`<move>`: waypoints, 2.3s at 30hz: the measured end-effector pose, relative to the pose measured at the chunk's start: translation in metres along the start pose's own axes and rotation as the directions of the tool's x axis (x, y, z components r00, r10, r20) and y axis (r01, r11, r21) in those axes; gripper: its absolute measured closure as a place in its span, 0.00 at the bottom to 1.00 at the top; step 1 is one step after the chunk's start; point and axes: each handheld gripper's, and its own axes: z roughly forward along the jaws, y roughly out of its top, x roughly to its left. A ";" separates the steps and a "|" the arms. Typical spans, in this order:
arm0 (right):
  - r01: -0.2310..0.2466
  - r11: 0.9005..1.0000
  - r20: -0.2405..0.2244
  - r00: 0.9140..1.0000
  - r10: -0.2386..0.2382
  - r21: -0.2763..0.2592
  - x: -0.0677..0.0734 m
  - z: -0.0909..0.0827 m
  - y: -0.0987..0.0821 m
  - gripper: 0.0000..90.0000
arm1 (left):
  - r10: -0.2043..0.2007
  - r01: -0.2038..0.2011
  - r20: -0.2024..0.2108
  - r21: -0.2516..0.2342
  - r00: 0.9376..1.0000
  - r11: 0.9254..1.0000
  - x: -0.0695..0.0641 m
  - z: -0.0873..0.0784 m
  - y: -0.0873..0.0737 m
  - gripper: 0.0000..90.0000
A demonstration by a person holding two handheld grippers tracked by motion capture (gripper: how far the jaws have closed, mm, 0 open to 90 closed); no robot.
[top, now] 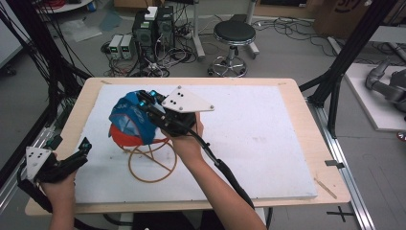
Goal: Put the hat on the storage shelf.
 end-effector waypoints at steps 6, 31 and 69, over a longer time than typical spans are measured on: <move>-0.004 1.000 0.006 1.000 0.004 -0.007 -0.001 -0.001 0.001 0.93 | 0.000 0.000 -0.001 -0.001 1.000 1.000 0.000 0.000 0.000 0.14; 0.048 0.992 0.247 0.969 -0.019 -0.112 -0.015 -0.019 0.013 0.15 | 0.004 -0.004 0.001 0.005 1.000 1.000 -0.001 0.000 0.000 0.14; 0.102 0.981 0.485 0.874 -0.009 -0.165 -0.092 -0.141 0.021 0.14 | 0.015 -0.015 0.009 0.009 1.000 1.000 -0.002 -0.001 -0.002 0.14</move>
